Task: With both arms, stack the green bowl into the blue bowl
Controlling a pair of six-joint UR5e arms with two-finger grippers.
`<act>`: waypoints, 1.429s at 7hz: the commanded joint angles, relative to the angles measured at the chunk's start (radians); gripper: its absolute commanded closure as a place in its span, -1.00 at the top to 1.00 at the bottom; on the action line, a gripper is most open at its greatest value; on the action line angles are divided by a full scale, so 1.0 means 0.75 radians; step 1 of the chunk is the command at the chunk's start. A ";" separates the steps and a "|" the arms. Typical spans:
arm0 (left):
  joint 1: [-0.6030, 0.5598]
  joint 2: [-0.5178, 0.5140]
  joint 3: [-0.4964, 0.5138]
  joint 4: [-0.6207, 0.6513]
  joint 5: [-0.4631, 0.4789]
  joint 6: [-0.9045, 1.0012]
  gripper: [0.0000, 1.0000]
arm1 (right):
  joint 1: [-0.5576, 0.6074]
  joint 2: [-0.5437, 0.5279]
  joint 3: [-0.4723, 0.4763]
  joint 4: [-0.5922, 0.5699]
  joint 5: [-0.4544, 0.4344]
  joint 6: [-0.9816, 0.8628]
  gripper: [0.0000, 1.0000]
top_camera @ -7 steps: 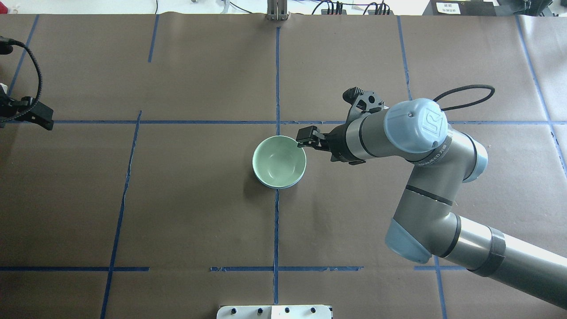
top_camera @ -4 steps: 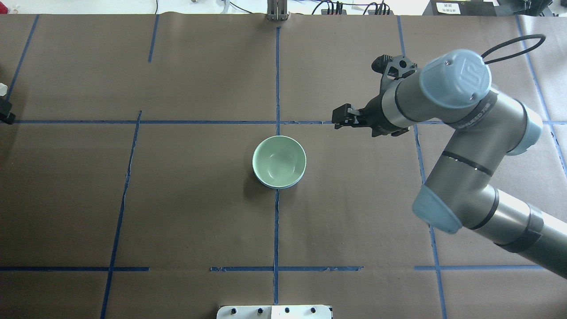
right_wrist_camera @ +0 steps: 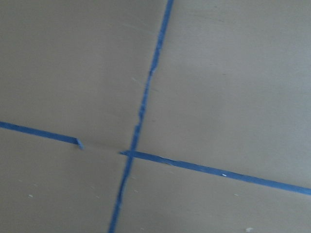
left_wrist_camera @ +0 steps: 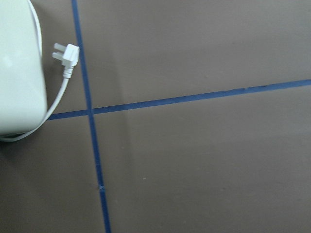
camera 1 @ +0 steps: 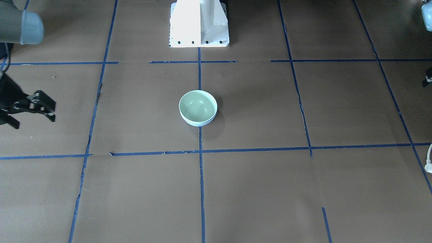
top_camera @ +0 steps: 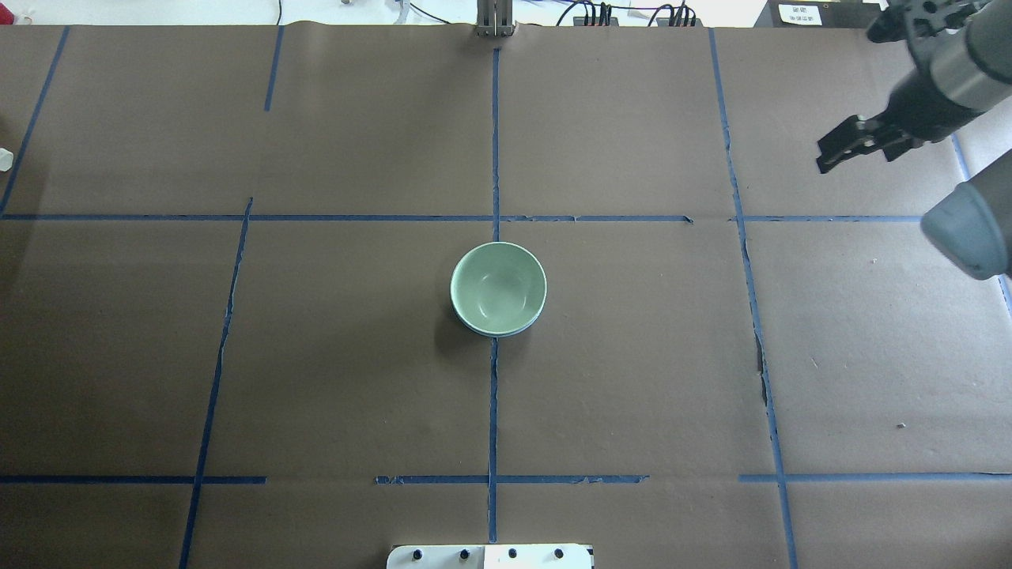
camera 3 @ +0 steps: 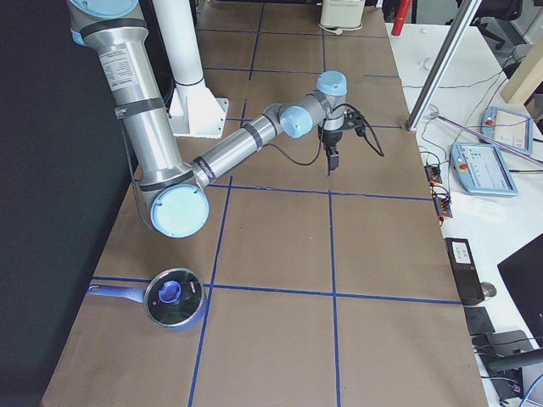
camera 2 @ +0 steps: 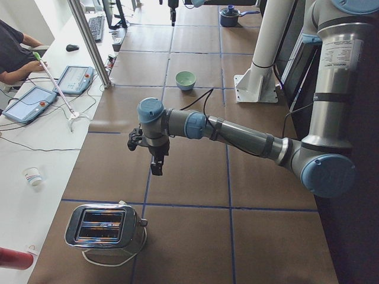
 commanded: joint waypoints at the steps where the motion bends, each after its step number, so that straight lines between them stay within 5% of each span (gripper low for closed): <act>1: -0.096 0.029 0.145 -0.006 -0.029 0.189 1.00 | 0.272 -0.179 -0.116 -0.014 0.157 -0.461 1.00; 4: -0.104 0.076 0.145 -0.008 -0.031 0.198 1.00 | 0.420 -0.327 -0.147 -0.012 0.154 -0.522 1.00; 6: -0.102 0.178 0.159 -0.130 -0.025 0.206 1.00 | 0.428 -0.352 -0.155 -0.012 0.154 -0.508 1.00; 10: -0.102 0.158 0.158 -0.168 -0.027 0.080 1.00 | 0.612 -0.354 -0.239 -0.026 0.184 -0.502 1.00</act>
